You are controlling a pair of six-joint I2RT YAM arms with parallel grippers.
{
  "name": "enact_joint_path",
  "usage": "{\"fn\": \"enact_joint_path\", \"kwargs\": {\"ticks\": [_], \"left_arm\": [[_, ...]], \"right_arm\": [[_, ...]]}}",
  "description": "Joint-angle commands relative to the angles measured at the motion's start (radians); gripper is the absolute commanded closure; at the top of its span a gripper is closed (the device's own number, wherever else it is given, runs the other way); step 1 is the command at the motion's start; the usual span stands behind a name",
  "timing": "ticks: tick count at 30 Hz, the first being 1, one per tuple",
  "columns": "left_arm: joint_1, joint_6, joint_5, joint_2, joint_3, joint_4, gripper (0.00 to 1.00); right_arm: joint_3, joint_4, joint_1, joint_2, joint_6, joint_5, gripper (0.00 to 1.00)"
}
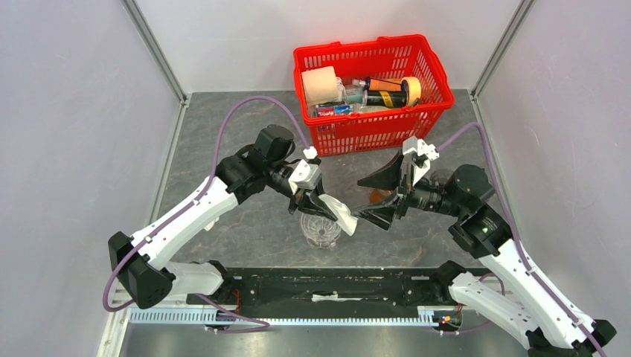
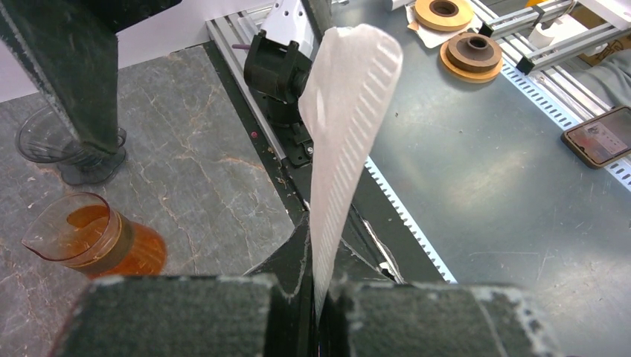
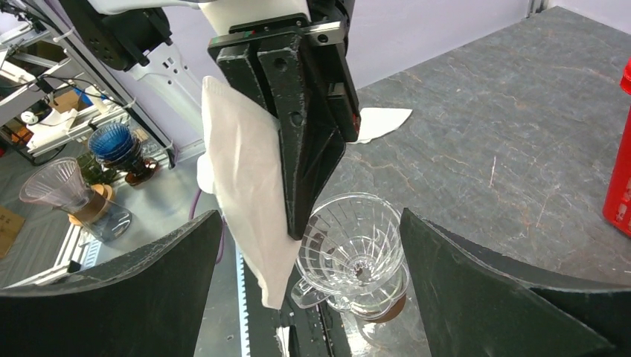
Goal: Place the coffee filter in the dripper
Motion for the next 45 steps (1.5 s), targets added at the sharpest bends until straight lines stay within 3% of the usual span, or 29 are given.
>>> {"fn": "enact_joint_path", "kwargs": {"ticks": [1,9,18,23,45], "left_arm": [[-0.001,0.004,0.018,-0.01,0.032,-0.005,0.98],[-0.001,0.005,0.022,-0.021,0.024,-0.004,0.98],[-0.001,0.004,0.022,-0.022,0.028,-0.004,0.98],[-0.001,0.018,0.029,-0.034,0.016,-0.003,0.98],[-0.001,0.021,0.023,-0.037,0.007,-0.005,0.98]], "right_arm": [[0.054,0.016,0.002,0.006,0.007,0.011,0.03],[0.066,-0.035,-0.038,0.021,-0.009,0.061,0.03],[0.062,-0.07,0.001,0.02,-0.033,0.058,0.01],[0.072,-0.127,0.001,0.007,-0.071,0.138,0.01],[0.077,-0.102,0.002,-0.011,-0.062,0.15,0.01]]}}
